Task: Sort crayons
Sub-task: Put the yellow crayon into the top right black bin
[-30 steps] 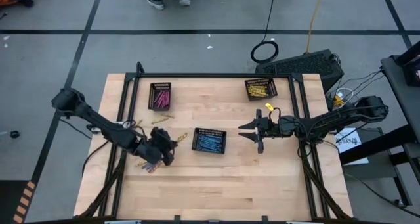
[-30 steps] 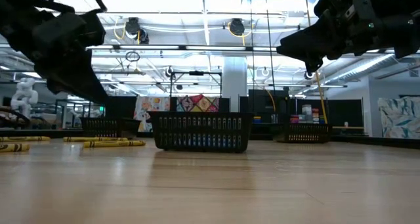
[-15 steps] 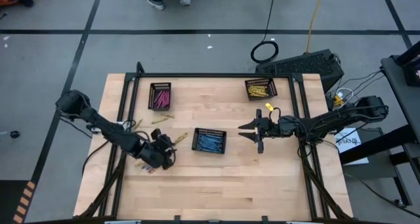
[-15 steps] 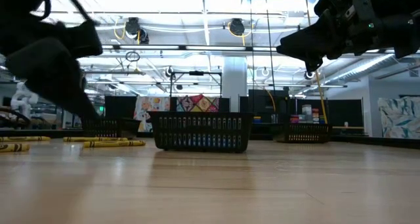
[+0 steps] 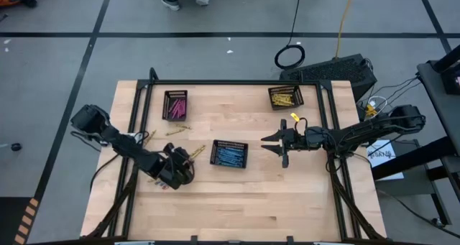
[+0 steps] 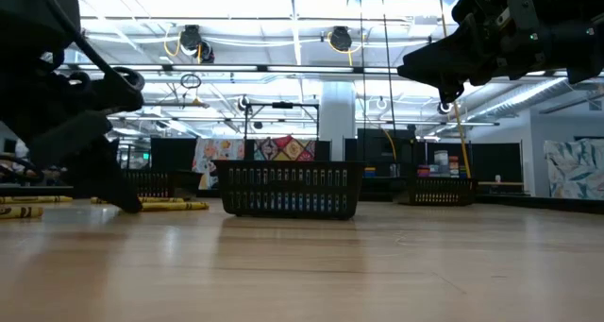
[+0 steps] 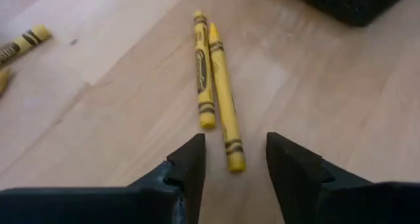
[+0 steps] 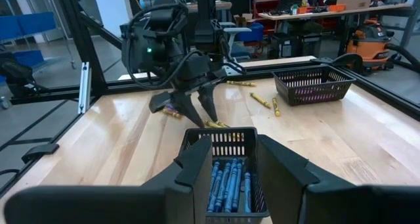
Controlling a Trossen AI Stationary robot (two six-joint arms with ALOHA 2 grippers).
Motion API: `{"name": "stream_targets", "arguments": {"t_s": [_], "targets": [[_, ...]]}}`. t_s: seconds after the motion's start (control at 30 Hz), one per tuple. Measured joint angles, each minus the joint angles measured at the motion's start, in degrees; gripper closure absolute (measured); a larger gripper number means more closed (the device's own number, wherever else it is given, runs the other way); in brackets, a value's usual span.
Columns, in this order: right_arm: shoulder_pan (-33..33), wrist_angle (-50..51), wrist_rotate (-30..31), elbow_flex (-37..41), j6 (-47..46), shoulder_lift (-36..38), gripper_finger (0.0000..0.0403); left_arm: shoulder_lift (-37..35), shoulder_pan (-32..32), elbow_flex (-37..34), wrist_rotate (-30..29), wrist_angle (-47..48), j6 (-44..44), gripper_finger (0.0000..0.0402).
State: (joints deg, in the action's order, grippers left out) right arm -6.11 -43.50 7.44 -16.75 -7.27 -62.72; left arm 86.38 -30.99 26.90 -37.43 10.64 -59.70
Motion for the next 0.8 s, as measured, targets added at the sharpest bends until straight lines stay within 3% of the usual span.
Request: {"name": "stream_targets", "arguments": {"t_s": [0.17, 0.43, 0.7, 0.8], "targets": [[0.0, 0.02, 0.0, 0.0, 0.0, 0.0, 0.0299, 2.05, 0.0, 0.16, -1.62, -0.5, -2.39, 0.0292], [0.0, 0.04, 0.0, 0.0, 0.02, 0.0, 0.0299, 0.92, -0.72, 0.15, 1.13, 3.09, -9.67, 0.0387], [0.0, 0.04, 0.01, 0.0, 0.0, 0.0, 0.0299, -7.69, -5.11, -0.15, 4.26, 16.85, -13.84, 0.0393], [0.0, 0.04, 0.02, 0.0, 0.0, 0.0, 0.0299, -11.67, -7.46, -0.18, 0.71, 22.86, -17.23, 0.0397]]}}
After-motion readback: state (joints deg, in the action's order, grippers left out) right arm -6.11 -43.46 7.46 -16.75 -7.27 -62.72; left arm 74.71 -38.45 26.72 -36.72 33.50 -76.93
